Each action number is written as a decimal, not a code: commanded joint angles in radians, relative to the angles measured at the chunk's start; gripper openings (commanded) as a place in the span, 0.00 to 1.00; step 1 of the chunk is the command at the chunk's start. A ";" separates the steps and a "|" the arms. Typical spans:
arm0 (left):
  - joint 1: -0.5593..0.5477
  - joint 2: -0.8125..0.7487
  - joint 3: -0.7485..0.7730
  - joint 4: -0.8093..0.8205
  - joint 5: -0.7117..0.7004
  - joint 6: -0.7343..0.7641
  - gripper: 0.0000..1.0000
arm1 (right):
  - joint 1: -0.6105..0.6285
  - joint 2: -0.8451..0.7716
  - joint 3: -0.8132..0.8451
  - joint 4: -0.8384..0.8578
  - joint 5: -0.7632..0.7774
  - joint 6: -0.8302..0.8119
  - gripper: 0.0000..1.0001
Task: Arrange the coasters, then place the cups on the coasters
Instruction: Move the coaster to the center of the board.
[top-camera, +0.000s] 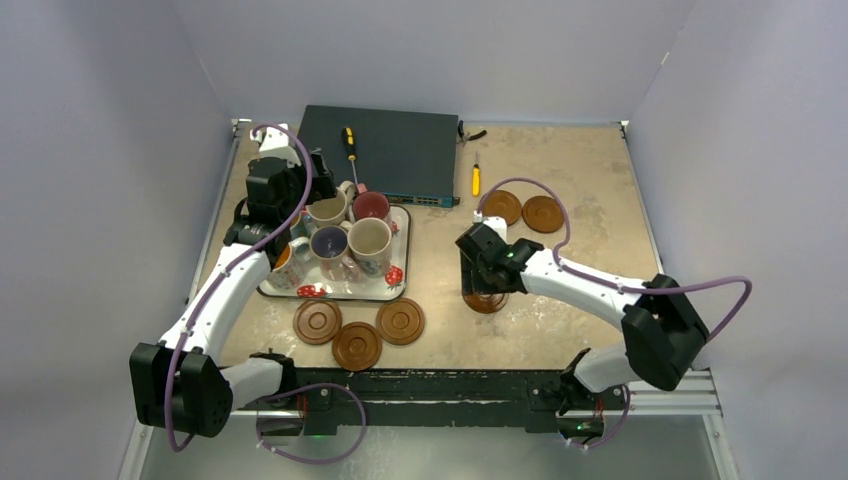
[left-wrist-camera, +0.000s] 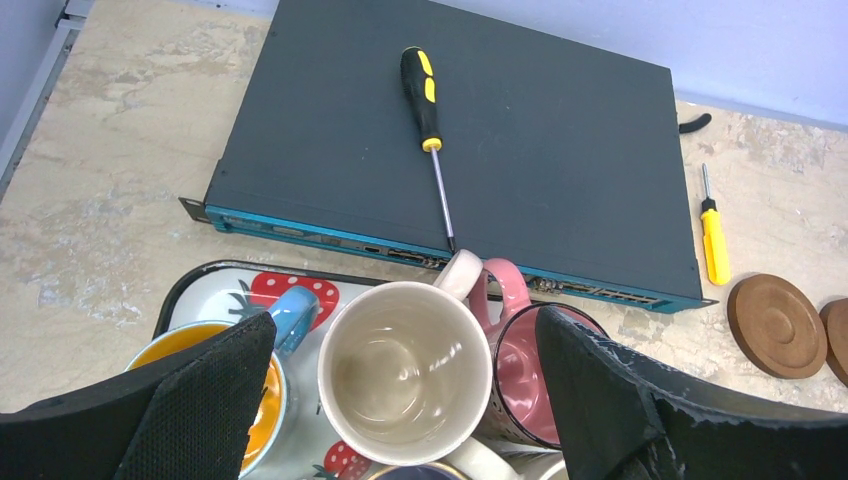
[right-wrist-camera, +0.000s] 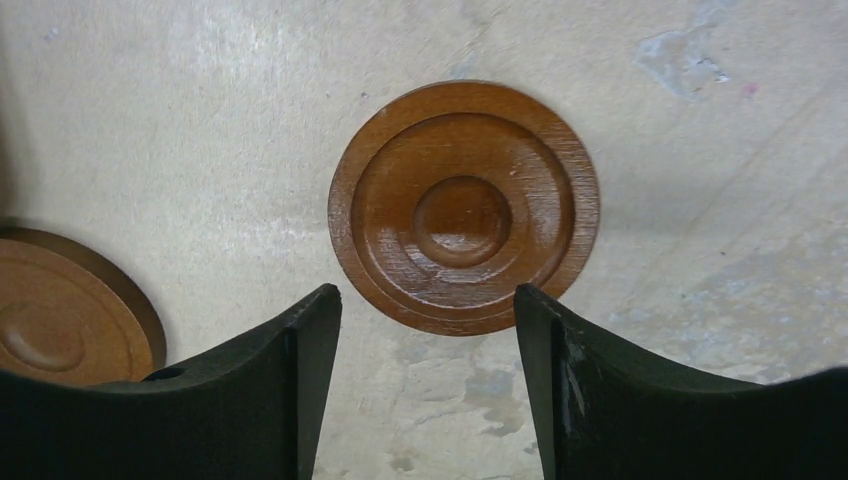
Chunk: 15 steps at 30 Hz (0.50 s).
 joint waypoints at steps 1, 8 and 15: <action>-0.006 -0.013 0.004 0.030 -0.010 -0.012 0.96 | 0.030 0.065 0.021 0.019 -0.011 -0.004 0.67; -0.006 -0.012 0.006 0.028 -0.009 -0.011 0.96 | 0.043 0.143 0.045 0.058 -0.025 -0.009 0.64; -0.006 -0.011 0.007 0.029 -0.009 -0.011 0.96 | 0.050 0.197 0.052 0.071 -0.022 -0.003 0.61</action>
